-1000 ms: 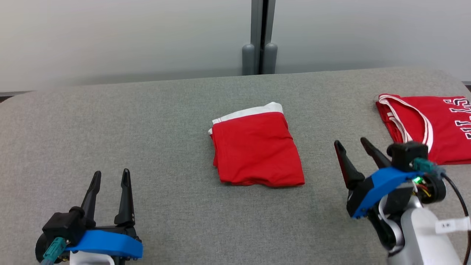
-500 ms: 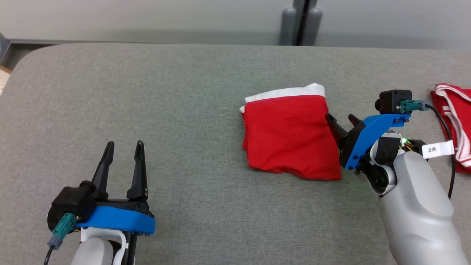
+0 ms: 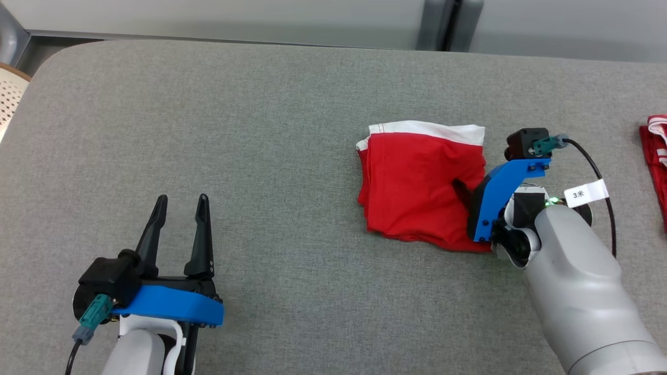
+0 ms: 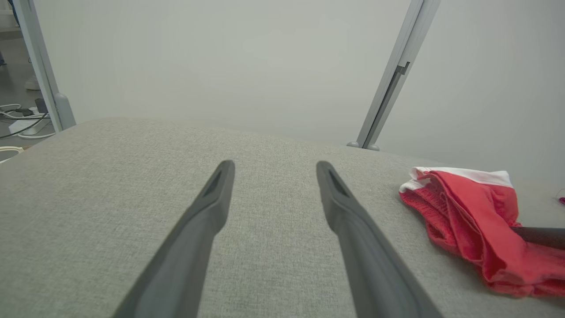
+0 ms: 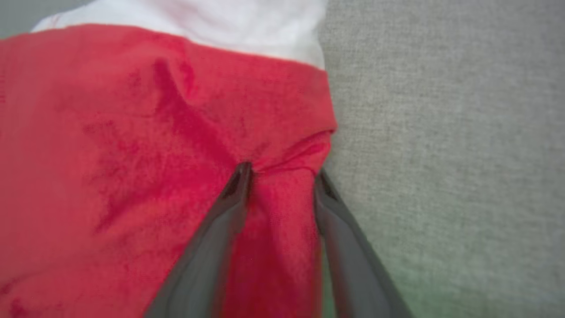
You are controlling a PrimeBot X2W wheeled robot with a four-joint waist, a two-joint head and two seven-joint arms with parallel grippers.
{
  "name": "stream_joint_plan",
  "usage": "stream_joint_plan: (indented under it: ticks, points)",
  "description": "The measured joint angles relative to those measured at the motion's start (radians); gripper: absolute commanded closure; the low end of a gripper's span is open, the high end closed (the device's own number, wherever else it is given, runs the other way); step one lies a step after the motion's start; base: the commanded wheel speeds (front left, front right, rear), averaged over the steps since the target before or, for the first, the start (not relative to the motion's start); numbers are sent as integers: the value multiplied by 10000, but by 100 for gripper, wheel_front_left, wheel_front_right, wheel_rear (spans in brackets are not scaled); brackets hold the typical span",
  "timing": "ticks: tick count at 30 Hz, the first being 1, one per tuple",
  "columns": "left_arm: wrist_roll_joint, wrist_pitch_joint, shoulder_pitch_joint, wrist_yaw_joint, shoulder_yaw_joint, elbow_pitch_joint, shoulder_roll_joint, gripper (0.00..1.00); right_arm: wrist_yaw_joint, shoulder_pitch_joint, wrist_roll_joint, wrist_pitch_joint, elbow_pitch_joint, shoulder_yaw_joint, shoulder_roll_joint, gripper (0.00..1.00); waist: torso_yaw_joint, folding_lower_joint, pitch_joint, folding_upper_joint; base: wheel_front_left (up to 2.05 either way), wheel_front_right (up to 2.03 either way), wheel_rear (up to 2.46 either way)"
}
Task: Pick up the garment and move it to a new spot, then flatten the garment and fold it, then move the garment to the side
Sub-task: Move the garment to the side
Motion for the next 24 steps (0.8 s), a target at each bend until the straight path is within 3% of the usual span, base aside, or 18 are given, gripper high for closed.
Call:
stream_joint_plan:
  ticks: [7,12,15,19,24]
  points:
    - [15,-13,16,-29,198,-96,-86,0,15,-375,-715,29,17,938,109,100,-488,1,-86,0,0,0,0]
    - [105,-13,52,-77,366,-309,-115,0,13,-1091,-888,399,-890,2157,-343,100,-1070,0,-97,0,0,0,0]
    - [150,-13,39,-88,500,-477,-115,0,15,-1417,-468,872,-1664,3037,-846,100,-1503,1,-48,0,0,0,0]
    - [272,-13,-46,-109,541,-662,-59,0,13,-1734,184,1569,-2803,4008,-1992,100,-2137,0,74,0,0,0,0]
    - [368,-13,-342,-115,441,-823,96,0,13,-1984,690,1898,-3870,4500,-3463,100,-2874,-1,387,0,0,0,0]
